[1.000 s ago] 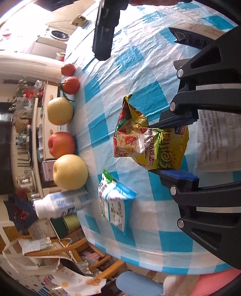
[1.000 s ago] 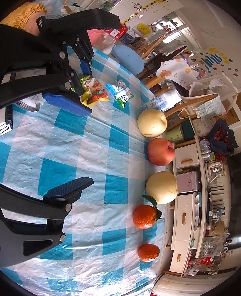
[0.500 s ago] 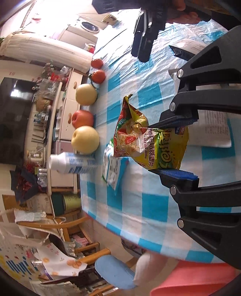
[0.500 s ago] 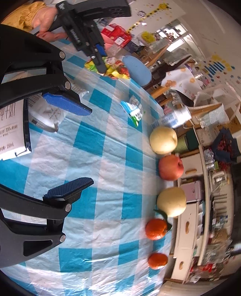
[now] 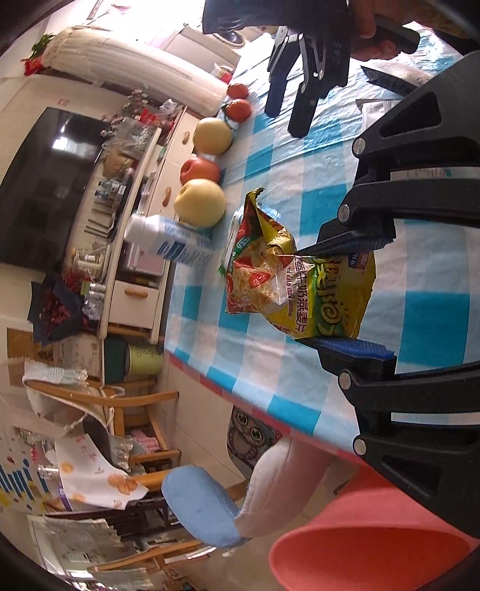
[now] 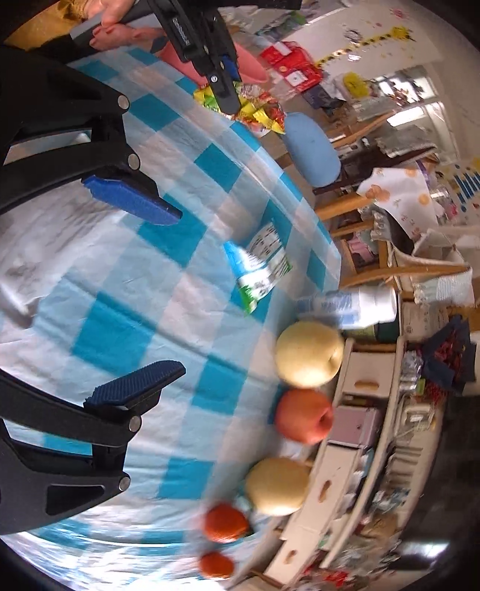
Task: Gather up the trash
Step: 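Lift chip bag with left gripper while right gripper grasps white-blue snack packet, then carry chip bag and snack packet in both grippers over pink bucket, then open both grippers to drop chip bag and snack packet into bucket, then bring both tools back over the table toward the milk carton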
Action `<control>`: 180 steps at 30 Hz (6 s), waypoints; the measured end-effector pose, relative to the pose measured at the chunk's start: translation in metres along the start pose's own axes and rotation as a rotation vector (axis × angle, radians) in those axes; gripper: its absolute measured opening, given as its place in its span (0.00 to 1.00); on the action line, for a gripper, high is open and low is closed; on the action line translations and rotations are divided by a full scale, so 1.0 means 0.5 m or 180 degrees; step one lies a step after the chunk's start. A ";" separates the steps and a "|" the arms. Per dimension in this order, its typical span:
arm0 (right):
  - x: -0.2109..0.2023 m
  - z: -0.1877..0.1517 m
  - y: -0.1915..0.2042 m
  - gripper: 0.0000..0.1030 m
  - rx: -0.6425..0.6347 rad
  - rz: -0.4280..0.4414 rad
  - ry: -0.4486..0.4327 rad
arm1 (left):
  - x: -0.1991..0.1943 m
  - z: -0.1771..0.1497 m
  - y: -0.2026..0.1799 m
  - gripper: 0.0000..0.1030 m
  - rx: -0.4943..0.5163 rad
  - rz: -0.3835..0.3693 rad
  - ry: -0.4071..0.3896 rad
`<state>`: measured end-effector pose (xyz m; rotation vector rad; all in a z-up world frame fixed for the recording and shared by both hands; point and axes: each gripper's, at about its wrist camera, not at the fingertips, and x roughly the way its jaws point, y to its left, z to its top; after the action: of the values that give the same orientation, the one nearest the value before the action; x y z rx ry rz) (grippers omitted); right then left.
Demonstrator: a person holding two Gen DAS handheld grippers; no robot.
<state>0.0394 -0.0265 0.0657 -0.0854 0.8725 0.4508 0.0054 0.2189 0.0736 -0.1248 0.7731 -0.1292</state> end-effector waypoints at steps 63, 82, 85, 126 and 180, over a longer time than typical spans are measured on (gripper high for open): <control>0.108 0.043 0.189 0.38 -0.0291 -0.0321 0.0263 | -0.063 0.002 0.133 0.38 -0.0329 0.0362 -0.0224; 0.019 0.078 0.426 0.38 -0.0724 -0.0047 -0.0139 | -0.151 0.006 0.245 0.38 -0.0660 0.0556 -0.0534; 0.011 0.084 0.460 0.38 -0.0785 0.0001 -0.0177 | -0.163 0.004 0.269 0.38 -0.0745 0.0582 -0.0577; 0.061 0.047 0.672 0.82 -0.1209 0.0252 -0.0132 | -0.197 -0.026 0.483 0.90 -0.1474 0.1407 -0.0461; -0.183 -0.212 0.206 0.96 0.0396 -0.0500 -0.0227 | -0.139 -0.090 -0.066 0.93 0.0849 0.0738 -0.0563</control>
<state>-0.1306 0.0079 0.0776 -0.0231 0.8151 0.2505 -0.0778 0.1946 0.0946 0.2040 0.5829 0.0000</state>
